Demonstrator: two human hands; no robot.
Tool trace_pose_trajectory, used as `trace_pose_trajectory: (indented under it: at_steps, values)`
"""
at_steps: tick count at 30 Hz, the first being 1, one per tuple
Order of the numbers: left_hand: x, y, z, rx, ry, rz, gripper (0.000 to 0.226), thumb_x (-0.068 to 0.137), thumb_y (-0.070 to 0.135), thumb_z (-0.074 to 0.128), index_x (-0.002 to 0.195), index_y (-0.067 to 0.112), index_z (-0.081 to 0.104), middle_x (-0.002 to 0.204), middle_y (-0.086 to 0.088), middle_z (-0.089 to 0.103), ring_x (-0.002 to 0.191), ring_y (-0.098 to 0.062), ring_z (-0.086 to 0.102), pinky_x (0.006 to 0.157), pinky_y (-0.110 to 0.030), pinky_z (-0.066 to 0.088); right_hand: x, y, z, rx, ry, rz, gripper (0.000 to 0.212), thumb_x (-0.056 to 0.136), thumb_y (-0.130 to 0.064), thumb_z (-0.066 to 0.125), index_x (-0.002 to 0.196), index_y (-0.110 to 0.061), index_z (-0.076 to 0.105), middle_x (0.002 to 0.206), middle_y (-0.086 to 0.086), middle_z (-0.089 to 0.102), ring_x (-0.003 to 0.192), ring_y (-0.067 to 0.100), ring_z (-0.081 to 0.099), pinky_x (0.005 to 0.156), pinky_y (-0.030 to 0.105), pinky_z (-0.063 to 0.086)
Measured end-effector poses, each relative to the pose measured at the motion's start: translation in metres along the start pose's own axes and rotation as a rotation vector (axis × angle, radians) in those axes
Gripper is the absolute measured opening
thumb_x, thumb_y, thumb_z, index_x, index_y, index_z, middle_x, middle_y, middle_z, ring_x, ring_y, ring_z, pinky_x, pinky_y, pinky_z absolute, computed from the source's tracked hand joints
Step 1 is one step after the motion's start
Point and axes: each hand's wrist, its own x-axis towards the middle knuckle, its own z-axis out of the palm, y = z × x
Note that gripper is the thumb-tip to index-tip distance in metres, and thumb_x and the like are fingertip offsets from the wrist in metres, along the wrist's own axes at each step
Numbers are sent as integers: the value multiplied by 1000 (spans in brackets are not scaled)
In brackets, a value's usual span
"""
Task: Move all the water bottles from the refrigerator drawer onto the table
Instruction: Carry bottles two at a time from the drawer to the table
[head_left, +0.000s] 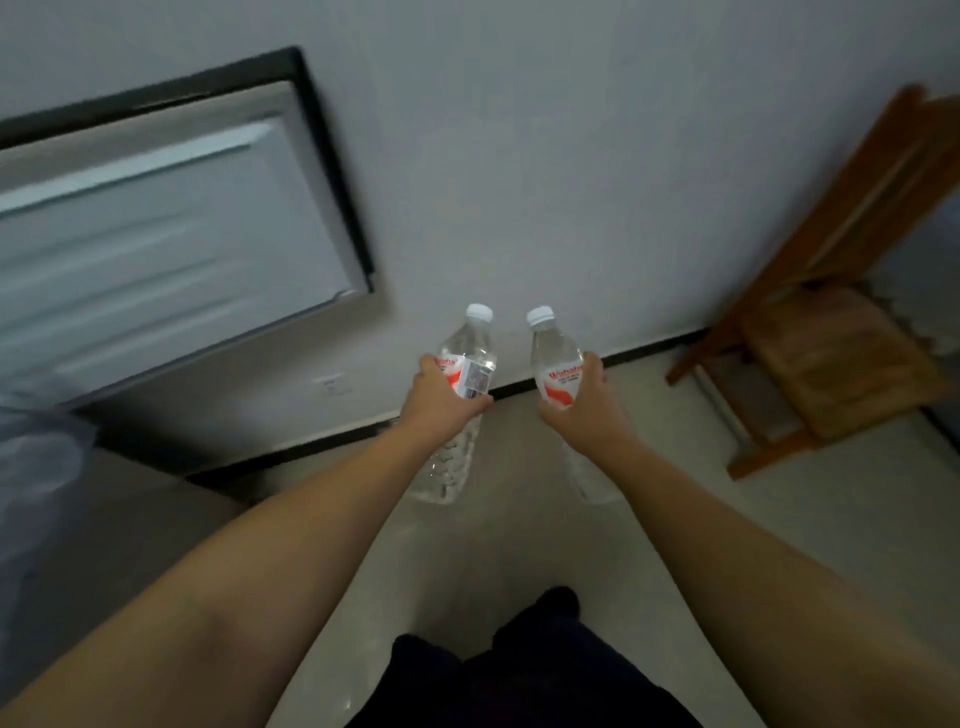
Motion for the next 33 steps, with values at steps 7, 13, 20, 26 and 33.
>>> trace_pose_trajectory:
  at_steps: [7, 13, 20, 26, 33]
  values:
    - [11, 91, 105, 126, -197, 228, 71, 67, 33, 81, 118, 12, 35, 115, -11, 54, 101, -29, 59, 87, -42, 51, 19, 96, -78, 70, 146, 223, 82, 74, -35, 75, 140, -23, 28, 126, 7, 49, 107, 25, 57, 86, 38, 54]
    - [11, 157, 178, 248, -359, 378, 71, 67, 31, 81, 118, 12, 36, 116, -11, 55, 103, -29, 59, 88, -42, 50, 13, 163, -130, 134, 300, 401, 82, 78, -34, 73, 142, -23, 24, 127, 10, 46, 108, 26, 55, 81, 30, 47]
    - [-13, 229, 275, 420, -621, 563, 78, 74, 34, 78, 131, 14, 29, 129, -10, 48, 116, -28, 54, 97, -42, 49, -29, 236, -178, 258, 507, 644, 87, 74, -35, 76, 143, -22, 24, 132, 10, 50, 114, 28, 56, 89, 40, 52]
    - [-35, 271, 357, 567, -795, 774, 77, 71, 38, 79, 126, 12, 32, 126, -11, 51, 112, -28, 55, 94, -42, 50, -56, 285, -201, 285, 674, 861, 76, 74, -34, 72, 136, -16, 31, 123, 10, 52, 107, 31, 56, 75, 28, 40]
    - [-39, 328, 442, 703, -1015, 1002, 76, 71, 37, 79, 127, 13, 32, 125, -9, 52, 109, -28, 57, 91, -42, 51, -46, 320, -230, 380, 839, 1136, 79, 72, -33, 67, 139, -18, 27, 120, 16, 52, 110, 33, 52, 86, 35, 46]
